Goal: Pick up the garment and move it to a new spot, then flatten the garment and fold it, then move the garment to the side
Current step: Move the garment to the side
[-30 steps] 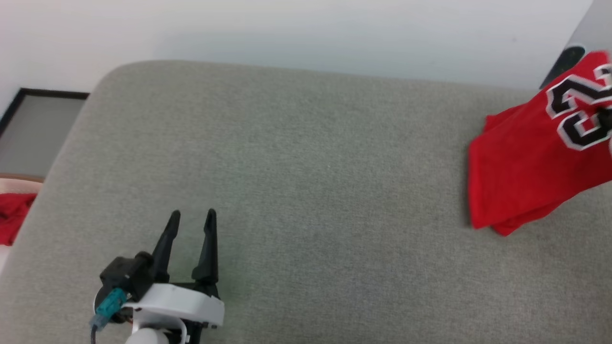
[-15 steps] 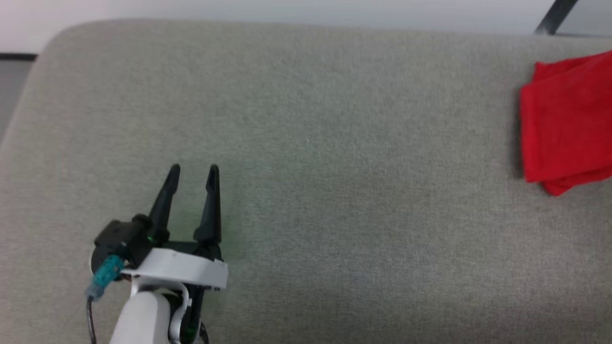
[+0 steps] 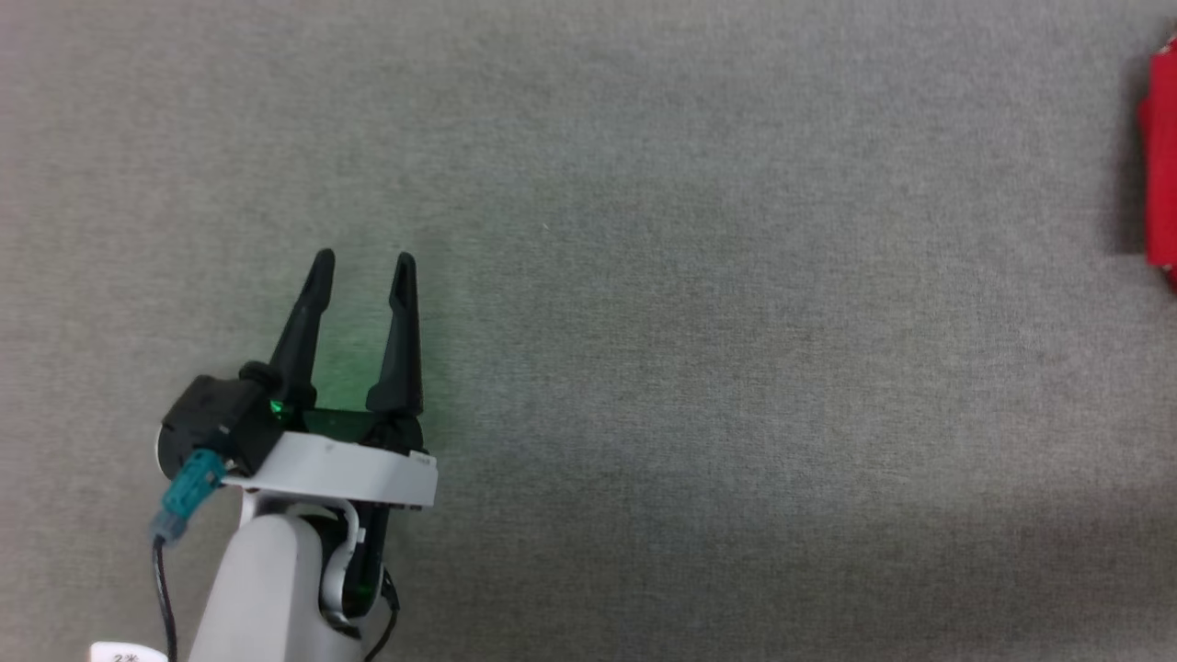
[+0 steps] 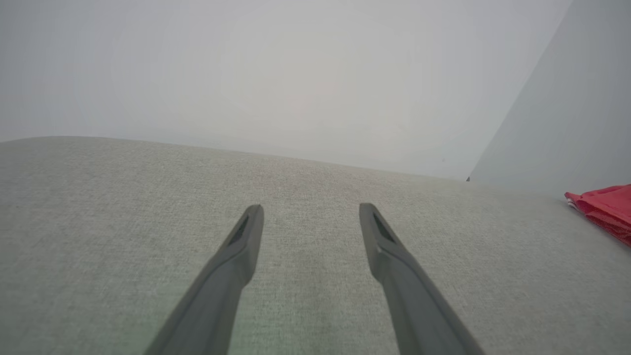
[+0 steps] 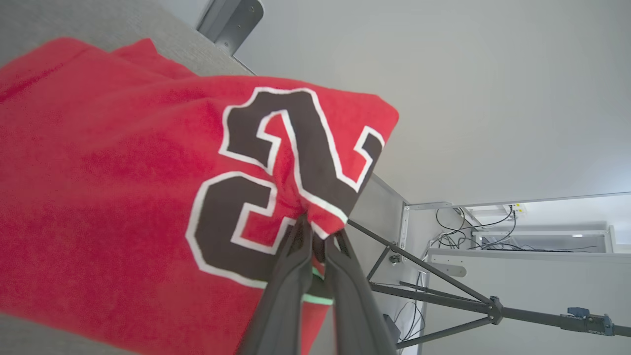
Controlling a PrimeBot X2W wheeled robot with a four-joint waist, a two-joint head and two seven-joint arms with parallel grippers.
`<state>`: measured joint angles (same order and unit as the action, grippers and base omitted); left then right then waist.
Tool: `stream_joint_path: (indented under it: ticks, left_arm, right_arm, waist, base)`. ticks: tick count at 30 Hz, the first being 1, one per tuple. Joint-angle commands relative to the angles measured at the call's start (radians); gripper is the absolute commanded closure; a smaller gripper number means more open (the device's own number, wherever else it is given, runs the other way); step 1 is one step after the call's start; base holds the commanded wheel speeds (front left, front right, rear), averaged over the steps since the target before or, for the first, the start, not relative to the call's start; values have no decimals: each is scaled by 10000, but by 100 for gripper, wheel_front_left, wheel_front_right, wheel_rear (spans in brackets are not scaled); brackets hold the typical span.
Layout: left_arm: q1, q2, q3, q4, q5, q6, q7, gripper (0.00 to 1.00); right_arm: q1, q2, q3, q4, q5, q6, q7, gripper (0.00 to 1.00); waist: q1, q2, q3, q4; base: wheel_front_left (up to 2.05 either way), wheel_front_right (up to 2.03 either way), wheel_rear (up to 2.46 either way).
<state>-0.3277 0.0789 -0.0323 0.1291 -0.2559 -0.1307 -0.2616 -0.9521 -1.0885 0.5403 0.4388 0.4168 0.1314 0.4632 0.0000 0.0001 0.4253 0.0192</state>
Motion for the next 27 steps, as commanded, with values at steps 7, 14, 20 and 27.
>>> stream_joint_path:
  ticks: [7, 14, 20, 27]
  left_arm:
    - [-290, 106, -108, -63, 35, 5, -28, 0]
    - [-384, 211, -188, -28, -20, 5, -28, 0]
    - [-323, 264, -195, 101, -34, 5, -28, 0]
    - [-44, 352, -70, 206, -98, 5, -28, 0]
  right_arm:
    - [-259, -21, -68, 640, -547, -16, -250, 100]
    - [-18, 503, -398, 1180, -860, -16, -343, 100]
    - [119, 998, -855, 1530, -1154, -16, -428, 25]
    - [306, 1444, -1148, 1493, -1552, -16, -479, 0]
  waist:
    - [0, -1, 599, -266]
    - [0, -1, 703, -270]
    - [0, -1, 470, -211]
    - [0, -1, -134, -219]
  base:
    - [0, 0, 0]
    - [0, 0, 0]
    - [0, 0, 0]
    - [0, 0, 0]
